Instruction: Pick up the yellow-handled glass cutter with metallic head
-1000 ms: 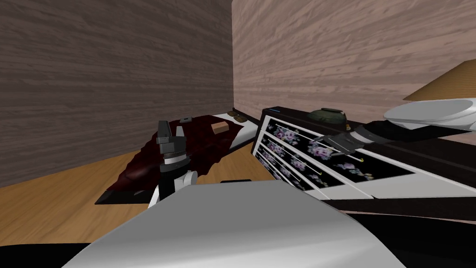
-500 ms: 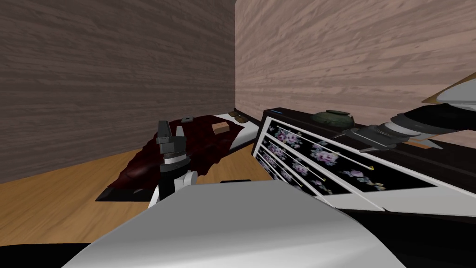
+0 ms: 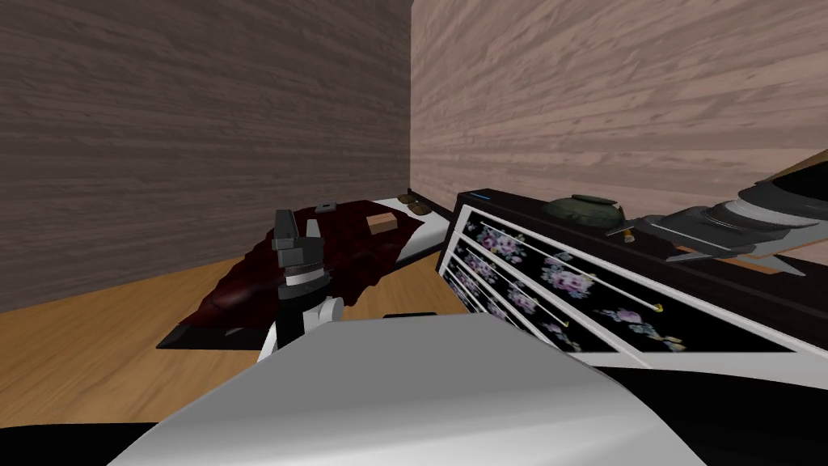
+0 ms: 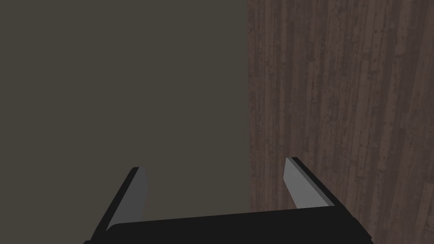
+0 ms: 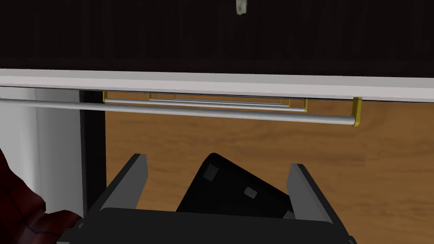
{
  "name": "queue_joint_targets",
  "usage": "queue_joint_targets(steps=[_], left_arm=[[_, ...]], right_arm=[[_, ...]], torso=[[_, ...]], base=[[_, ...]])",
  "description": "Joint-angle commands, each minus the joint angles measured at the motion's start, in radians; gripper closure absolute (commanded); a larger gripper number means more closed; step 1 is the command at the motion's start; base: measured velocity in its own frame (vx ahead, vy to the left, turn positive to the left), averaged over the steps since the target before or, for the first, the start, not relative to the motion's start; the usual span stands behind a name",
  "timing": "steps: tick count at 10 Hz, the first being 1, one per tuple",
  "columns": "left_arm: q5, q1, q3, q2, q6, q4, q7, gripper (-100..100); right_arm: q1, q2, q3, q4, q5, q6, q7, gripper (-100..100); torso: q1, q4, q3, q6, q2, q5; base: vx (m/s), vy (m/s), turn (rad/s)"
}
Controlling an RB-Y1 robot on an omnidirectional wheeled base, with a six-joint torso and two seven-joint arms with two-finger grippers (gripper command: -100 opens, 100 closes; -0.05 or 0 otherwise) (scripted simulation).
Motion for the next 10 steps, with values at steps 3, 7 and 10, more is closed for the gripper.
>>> queue_joint_targets(steps=[3, 7, 10], left_arm=[[0.000, 0.000, 0.000, 0.000, 0.000, 0.000, 0.000, 0], [0.000, 0.000, 0.000, 0.000, 0.000, 0.000, 0.000, 0], [0.000, 0.000, 0.000, 0.000, 0.000, 0.000, 0.000, 0]], right_arm=[[-0.009, -0.011, 0.025, 0.086, -0.005, -0.042, 0.072, -100], [-0.010, -0.007, 0.035, 0.100, -0.008, -0.048, 0.086, 0], [-0.010, 0.004, 0.047, 0.095, -0.008, -0.028, 0.086, 100]], torso=[[-0.009, -0.001, -0.002, 0.000, -0.003, -0.003], [0.003, -0.001, -0.001, 0.000, 0.000, -0.001], [0.011, 0.001, 0.002, 0.000, 0.004, 0.002]], base=[[0.128, -0.264, 0.077], [0.068, -0.127, 0.023], [0.000, 0.001, 0.013]])
